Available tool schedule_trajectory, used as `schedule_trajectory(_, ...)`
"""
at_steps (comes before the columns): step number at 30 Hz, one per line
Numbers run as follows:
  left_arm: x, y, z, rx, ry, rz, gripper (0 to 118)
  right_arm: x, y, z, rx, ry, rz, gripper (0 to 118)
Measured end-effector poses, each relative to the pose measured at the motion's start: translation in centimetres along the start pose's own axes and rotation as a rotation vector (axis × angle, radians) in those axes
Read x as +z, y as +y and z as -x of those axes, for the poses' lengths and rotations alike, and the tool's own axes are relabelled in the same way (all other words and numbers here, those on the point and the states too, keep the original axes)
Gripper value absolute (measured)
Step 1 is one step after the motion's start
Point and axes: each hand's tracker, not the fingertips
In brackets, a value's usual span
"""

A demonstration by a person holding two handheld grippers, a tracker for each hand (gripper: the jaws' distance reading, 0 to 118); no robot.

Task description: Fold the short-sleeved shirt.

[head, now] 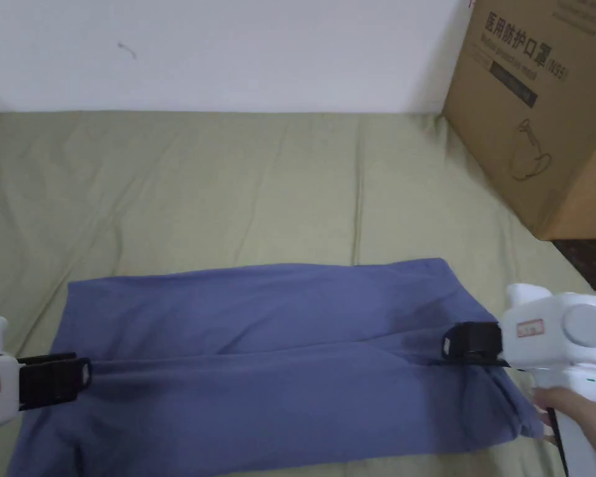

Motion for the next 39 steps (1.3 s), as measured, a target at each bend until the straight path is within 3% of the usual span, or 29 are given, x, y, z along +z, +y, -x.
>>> schedule_trajectory(3,3.3,-1.2,0.2,0.063,-0.03,-0.053,117,2.8,-2.2,0.0,-0.023,0.038,-0.083,104)
schedule_trajectory(8,9.6,-4.6,0.1,0.114,-0.075,-0.109,115,8.1,-7.2,1.2,-0.077,0.185,-0.171,103)
schedule_trajectory(9,10.9,-5.3,0.2,0.122,-0.116,-0.09,106,9.1,-8.2,1.3,-0.082,0.219,-0.185,96)
schedule_trajectory(10,11.9,-5.8,0.2,0.119,-0.1,-0.097,87,9.9,-8.9,1.4,-0.087,0.238,-0.205,82)
schedule_trajectory(11,12.7,-6.4,-0.2,0.113,-0.084,-0.107,59,10.7,-9.7,1.6,-0.079,0.238,-0.218,60)
schedule_trajectory(12,13.5,-6.9,-0.4,0.091,-0.04,-0.112,18,11.2,-10.1,1.8,-0.069,0.228,-0.228,14)
schedule_trajectory(13,14.1,-7.4,-0.6,0.078,-0.017,-0.106,2,11.5,-10.4,2.1,-0.042,0.194,-0.224,0)
schedule_trajectory(14,14.7,-7.8,-0.7,0.072,-0.003,-0.103,2,11.9,-10.7,2.2,-0.021,0.157,-0.221,0)
schedule_trajectory(20,11.6,-7.8,0.4,0.118,0.029,0.08,2,12.8,-11.6,3.0,0.005,0.198,-0.203,0)
schedule_trajectory(22,9.8,-7.6,0.6,0.098,0.054,0.082,12,12.9,-11.8,3.0,0.013,0.191,-0.197,0)
schedule_trajectory(23,8.7,-7.5,1.3,0.087,0.082,0.063,23,12.8,-11.9,3.0,0.017,0.187,-0.193,0)
schedule_trajectory(24,7.8,-7.2,1.7,0.077,0.106,0.072,46,12.9,-11.9,3.1,0.021,0.182,-0.185,0)
schedule_trajectory(26,6.4,-6.7,2.3,0.114,0.116,0.088,103,12.7,-12.0,3.0,0.02,0.179,-0.169,0)
schedule_trajectory(28,5.3,-6.8,2.5,0.153,0.116,0.1,118,12.5,-12.1,2.9,0.016,0.176,-0.158,0)
schedule_trajectory(29,5.1,-6.3,2.4,0.164,0.055,0.051,118,12.3,-12.1,2.8,0.013,0.174,-0.154,0)
schedule_trajectory(30,4.6,-6.0,2.4,0.158,0.09,0.085,112,12.1,-12.1,2.8,0.011,0.17,-0.15,0)
schedule_trajectory(35,0.9,-7.8,0.6,0.051,0.134,0.218,112,11.0,-11.8,2.2,-0.042,0.155,-0.128,0)
schedule_trajectory(38,1.1,-7.9,-1.3,-0.035,0.151,0.204,100,10.5,-11.7,1.6,-0.072,0.148,-0.126,0)
schedule_trajectory(39,1.6,-8.5,-1.9,-0.045,0.124,0.177,84,10.3,-11.7,1.4,-0.077,0.139,-0.125,0)
